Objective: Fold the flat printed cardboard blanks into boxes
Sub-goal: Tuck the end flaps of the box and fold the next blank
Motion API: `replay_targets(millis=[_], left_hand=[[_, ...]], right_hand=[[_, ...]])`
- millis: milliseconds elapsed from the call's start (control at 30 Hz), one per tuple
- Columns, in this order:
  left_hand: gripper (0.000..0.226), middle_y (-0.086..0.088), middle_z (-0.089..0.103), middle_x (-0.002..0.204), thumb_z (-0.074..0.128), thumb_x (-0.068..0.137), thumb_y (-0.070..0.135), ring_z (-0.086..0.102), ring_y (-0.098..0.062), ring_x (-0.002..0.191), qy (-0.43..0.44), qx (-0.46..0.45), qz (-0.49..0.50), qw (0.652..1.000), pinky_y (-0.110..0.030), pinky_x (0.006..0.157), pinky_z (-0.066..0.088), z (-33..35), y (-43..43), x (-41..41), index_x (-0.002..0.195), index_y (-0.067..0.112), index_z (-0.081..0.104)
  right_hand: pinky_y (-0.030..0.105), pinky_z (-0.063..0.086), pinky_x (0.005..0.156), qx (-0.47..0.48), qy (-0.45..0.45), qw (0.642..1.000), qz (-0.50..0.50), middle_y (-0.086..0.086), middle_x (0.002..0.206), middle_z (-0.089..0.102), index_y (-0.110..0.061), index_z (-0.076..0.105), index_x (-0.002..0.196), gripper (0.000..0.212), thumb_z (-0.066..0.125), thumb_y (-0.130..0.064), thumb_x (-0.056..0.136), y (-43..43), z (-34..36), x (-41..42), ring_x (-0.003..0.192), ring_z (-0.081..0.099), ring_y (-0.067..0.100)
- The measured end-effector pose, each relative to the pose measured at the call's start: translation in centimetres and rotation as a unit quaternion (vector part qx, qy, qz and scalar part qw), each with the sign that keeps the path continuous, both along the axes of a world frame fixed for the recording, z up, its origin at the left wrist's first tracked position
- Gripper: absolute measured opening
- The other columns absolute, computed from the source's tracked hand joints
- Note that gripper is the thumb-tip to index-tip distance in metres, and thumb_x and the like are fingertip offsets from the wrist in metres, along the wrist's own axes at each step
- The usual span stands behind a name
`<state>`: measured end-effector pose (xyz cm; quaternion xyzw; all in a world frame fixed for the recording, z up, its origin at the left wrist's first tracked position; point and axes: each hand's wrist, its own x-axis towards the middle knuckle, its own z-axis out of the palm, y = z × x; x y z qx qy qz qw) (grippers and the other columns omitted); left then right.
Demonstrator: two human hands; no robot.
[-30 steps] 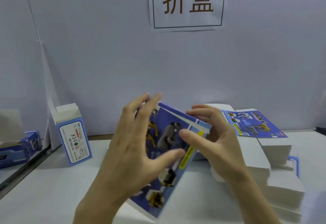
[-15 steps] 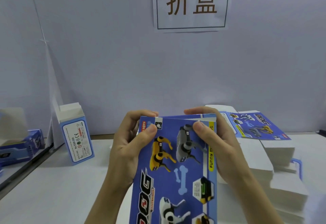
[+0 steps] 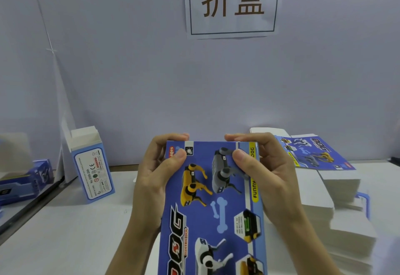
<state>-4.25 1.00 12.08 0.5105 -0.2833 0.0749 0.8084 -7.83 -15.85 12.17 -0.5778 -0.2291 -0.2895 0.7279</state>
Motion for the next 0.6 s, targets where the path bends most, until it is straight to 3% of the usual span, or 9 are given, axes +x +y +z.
replay_targets(millis=[100,200,267,367,467,600], left_hand=[[0.015,-0.003,0.073,0.093,0.058,0.078,0.019,0.072,-0.026,0.076,0.000,-0.004,-0.006,1.000,-0.032,0.055,0.059,-0.11,-0.24,-0.09,0.087,0.027,0.066],[0.018,-0.013,0.071,0.096,0.060,0.079,0.021,0.071,-0.032,0.076,-0.005,0.001,-0.001,1.000,-0.037,0.057,0.060,-0.34,-0.41,-0.13,0.096,0.023,0.064],[0.016,-0.012,0.071,0.091,0.061,0.078,0.023,0.071,-0.030,0.072,-0.013,0.001,-0.001,1.000,-0.036,0.055,0.059,-0.32,-0.52,-0.26,0.093,0.025,0.065],[0.010,-0.006,0.071,0.079,0.063,0.076,0.023,0.070,-0.022,0.063,-0.023,0.006,0.013,1.000,-0.028,0.049,0.055,-0.42,-0.58,-0.21,0.083,0.029,0.065],[0.016,-0.003,0.071,0.084,0.070,0.072,0.023,0.071,-0.022,0.070,-0.048,0.006,0.006,0.999,-0.027,0.052,0.055,-0.66,-0.50,0.04,0.087,0.028,0.065],[0.022,-0.007,0.071,0.088,0.066,0.073,0.033,0.072,-0.025,0.074,-0.045,-0.003,0.001,0.999,-0.029,0.055,0.056,-0.69,-0.19,0.36,0.093,0.022,0.064]], right_hand=[[0.025,0.058,0.060,-0.008,-0.004,1.000,-0.016,0.003,0.108,0.072,-0.006,0.060,0.096,0.013,0.063,-0.010,0.084,-0.25,0.03,-0.01,0.089,0.073,0.020],[0.027,0.058,0.061,-0.029,-0.001,0.999,-0.033,0.000,0.109,0.070,-0.011,0.060,0.100,0.015,0.060,-0.012,0.085,-0.53,-0.02,-0.05,0.089,0.072,0.017],[0.025,0.058,0.063,-0.059,-0.003,0.996,-0.065,-0.004,0.111,0.070,-0.014,0.063,0.101,0.017,0.059,-0.014,0.085,-0.67,0.05,-0.08,0.091,0.070,0.013],[0.027,0.058,0.062,-0.046,0.009,0.998,-0.037,-0.002,0.113,0.070,-0.014,0.065,0.088,0.009,0.058,-0.012,0.083,-0.74,0.06,-0.15,0.092,0.071,0.017],[0.029,0.059,0.062,-0.038,0.000,0.998,-0.048,-0.003,0.114,0.070,-0.010,0.064,0.089,0.009,0.059,-0.011,0.082,-0.51,-0.07,-0.14,0.094,0.071,0.018],[0.025,0.057,0.061,-0.006,0.000,1.000,-0.017,-0.002,0.114,0.070,-0.004,0.060,0.092,0.012,0.057,-0.008,0.080,-0.18,-0.16,-0.01,0.094,0.071,0.014]])
